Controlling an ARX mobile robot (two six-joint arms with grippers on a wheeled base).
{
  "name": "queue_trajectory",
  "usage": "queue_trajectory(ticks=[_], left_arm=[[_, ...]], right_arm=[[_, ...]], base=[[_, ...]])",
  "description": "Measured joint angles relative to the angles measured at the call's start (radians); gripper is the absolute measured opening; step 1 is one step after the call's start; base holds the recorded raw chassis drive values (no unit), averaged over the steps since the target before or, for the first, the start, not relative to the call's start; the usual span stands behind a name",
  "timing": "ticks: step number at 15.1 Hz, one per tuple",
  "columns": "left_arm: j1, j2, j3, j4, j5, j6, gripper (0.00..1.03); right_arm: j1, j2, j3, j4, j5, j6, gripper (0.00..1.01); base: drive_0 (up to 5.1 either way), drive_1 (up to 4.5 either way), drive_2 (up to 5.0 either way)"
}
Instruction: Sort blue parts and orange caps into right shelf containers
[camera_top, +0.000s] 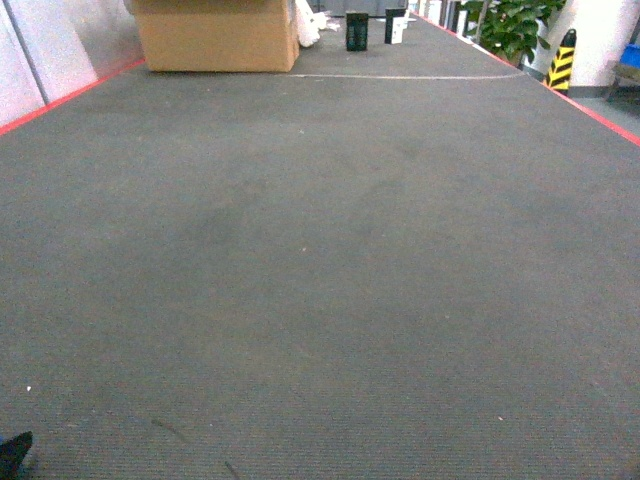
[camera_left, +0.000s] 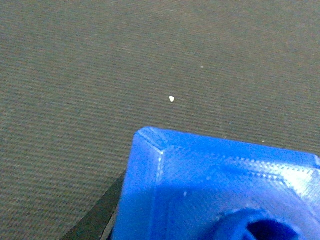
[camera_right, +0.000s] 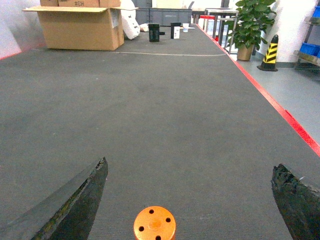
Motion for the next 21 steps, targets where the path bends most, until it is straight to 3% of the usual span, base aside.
queue_trajectory(ticks=[6, 8, 11, 15, 21], left_arm=[[0.125, -0.428, 0.032, -0.009, 0.013, 0.063, 0.48], [0.134, -0.568, 0.048, -0.009, 0.011, 0.072, 0.47], [0.071, -0.789, 0.06, -0.151, -0.046, 0.092, 0.47], [0.005, -0.884, 0.06, -0.2, -0.123, 0.122, 0.47], [-0.025, -0.926, 0.056, -0.226, -0.161, 0.133, 0.47]], right_arm=[[0.0, 0.0, 0.0, 0.0, 0.0, 0.0, 0.98], [0.0, 0.0, 0.0, 0.0, 0.0, 0.0, 0.98], [0.0, 0.0, 0.0, 0.0, 0.0, 0.0, 0.98], [0.0, 0.0, 0.0, 0.0, 0.0, 0.0, 0.98], [0.0, 0.0, 0.0, 0.0, 0.0, 0.0, 0.98]], base=[[0.0, 0.0, 0.0], [0.0, 0.0, 0.0], [0.0, 0.0, 0.0], [0.0, 0.0, 0.0], [0.0, 0.0, 0.0]])
